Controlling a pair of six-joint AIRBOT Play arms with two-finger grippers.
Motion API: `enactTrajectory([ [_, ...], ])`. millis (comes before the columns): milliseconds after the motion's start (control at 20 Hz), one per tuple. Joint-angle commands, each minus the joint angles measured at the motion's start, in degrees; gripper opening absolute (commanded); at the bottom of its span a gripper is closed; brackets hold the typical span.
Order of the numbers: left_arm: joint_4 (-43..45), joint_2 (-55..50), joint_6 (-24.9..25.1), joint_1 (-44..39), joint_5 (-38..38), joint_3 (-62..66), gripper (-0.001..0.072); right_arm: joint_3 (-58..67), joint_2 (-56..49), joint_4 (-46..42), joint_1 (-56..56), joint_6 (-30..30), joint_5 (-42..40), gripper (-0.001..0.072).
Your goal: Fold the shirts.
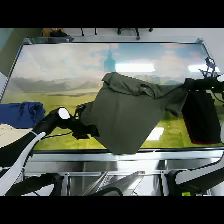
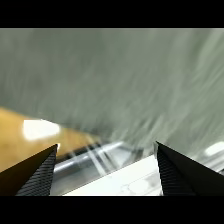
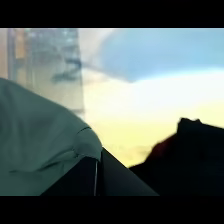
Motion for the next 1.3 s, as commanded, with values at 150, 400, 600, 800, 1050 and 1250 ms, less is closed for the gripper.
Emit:
enactTrajectory([
  [150, -5.77, -4.02, 0.24, -15.74, 2.89, -0.72, 0.0670, -0.76, 1.07, -2.71, -0.57, 2.40, 5.46, 0.0017],
  [400, -13.42, -4.09, 0.24, -21.44, 15.26, -1.16, 0.0670, -0.76, 1.09, -2.29, -0.15, 2.19, 5.84, 0.0017],
  [600, -16.22, -4.09, 0.31, -21.84, 15.80, -1.16, 0.0670, -0.76, 1.09, -2.27, -0.17, 1.77, 5.79, 0.0017],
  [800, -15.93, -4.07, 3.06, -19.91, 19.39, -0.76, 0.0015, -0.76, 1.11, -2.27, -0.17, 1.77, 5.86, 0.0017],
  [1050, -6.29, -4.02, 7.34, -2.62, 9.92, 7.34, 0.0013, -0.74, 2.86, -2.27, -0.17, 1.88, 8.87, 0.0017],
  [1250, 3.17, -4.09, 6.23, 15.82, 0.44, 18.69, 0.0013, -3.10, 5.73, -2.29, 0.26, 9.66, 20.65, 0.0016],
])
